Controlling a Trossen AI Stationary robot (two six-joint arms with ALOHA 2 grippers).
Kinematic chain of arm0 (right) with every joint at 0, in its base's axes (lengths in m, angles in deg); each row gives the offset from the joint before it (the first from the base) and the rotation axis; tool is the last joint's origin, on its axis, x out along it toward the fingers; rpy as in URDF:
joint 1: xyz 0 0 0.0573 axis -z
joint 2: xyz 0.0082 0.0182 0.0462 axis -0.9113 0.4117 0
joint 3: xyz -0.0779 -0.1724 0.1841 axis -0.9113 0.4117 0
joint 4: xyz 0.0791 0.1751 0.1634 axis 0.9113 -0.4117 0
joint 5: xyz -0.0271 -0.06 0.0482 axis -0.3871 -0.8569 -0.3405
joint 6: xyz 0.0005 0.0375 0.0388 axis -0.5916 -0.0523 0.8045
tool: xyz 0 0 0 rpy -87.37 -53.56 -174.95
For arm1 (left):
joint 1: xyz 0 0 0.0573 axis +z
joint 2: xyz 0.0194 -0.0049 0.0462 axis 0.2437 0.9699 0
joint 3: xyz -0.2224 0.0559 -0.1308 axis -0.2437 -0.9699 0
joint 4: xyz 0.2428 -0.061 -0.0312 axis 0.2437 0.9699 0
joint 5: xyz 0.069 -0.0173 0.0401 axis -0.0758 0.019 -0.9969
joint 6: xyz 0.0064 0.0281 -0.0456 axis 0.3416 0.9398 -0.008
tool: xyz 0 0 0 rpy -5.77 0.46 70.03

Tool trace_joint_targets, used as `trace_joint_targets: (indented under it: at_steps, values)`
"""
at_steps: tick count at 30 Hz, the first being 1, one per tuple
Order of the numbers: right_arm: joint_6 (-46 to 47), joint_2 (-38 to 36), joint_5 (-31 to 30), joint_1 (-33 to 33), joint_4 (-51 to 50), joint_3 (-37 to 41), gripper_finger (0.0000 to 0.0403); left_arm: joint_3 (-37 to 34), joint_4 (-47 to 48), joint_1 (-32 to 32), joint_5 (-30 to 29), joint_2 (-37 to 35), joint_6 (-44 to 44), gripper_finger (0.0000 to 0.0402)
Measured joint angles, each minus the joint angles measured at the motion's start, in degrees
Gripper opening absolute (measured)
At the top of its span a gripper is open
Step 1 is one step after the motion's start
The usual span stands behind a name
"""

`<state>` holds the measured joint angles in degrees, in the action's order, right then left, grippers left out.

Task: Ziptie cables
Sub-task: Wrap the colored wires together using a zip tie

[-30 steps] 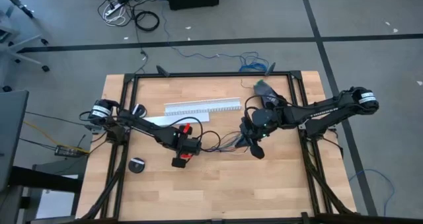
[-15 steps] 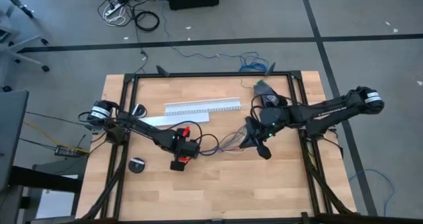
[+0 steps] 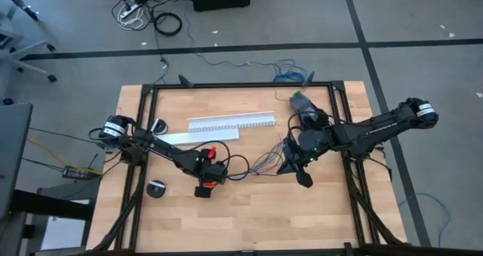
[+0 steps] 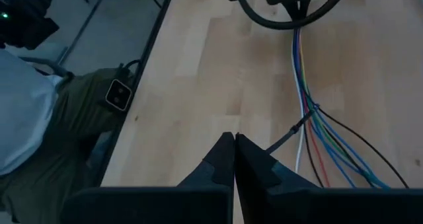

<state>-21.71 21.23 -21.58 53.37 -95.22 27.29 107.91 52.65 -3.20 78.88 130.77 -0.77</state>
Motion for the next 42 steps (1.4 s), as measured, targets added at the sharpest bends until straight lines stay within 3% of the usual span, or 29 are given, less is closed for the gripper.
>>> trace_joint_targets:
  at_steps: [6, 17, 24, 30, 35, 39, 42]
  values:
    - [0.6, 0.0, -0.2, -0.1, 0.0, 0.0, 0.0000, 0.0, -0.6, -0.3, -2.7, 0.1, -3.1, 0.0032]
    - [0.6, 0.0, -0.1, 0.0, 0.0, 0.0, 0.0000, 0.0, -2.3, -2.8, -7.6, 0.0, 0.3, 0.0137]
    - [0.5, 0.0, 0.0, 0.1, 0.0, 0.0, 0.0000, 3.8, -7.0, -4.4, -6.9, -3.4, 1.6, 0.0150]
    - [0.2, 0.0, -0.8, 0.1, 0.3, 0.1, 0.0000, 5.2, -20.8, -6.0, -8.4, -7.2, 5.6, 0.0151]
    - [-0.7, 0.1, -1.0, 0.1, 1.9, 0.1, 0.0000, 5.3, -36.7, -7.7, -19.7, -4.4, 9.1, 0.0151]
    - [-1.5, 0.1, -1.1, 0.2, 3.9, 0.1, 0.0000, 5.2, -43.4, -8.4, -31.3, -0.5, 11.9, 0.0150]
    - [-1.8, 0.1, -2.2, 0.3, 5.1, 0.1, 0.0000, 5.2, -50.9, -8.4, -34.4, 3.3, 13.7, 0.0150]
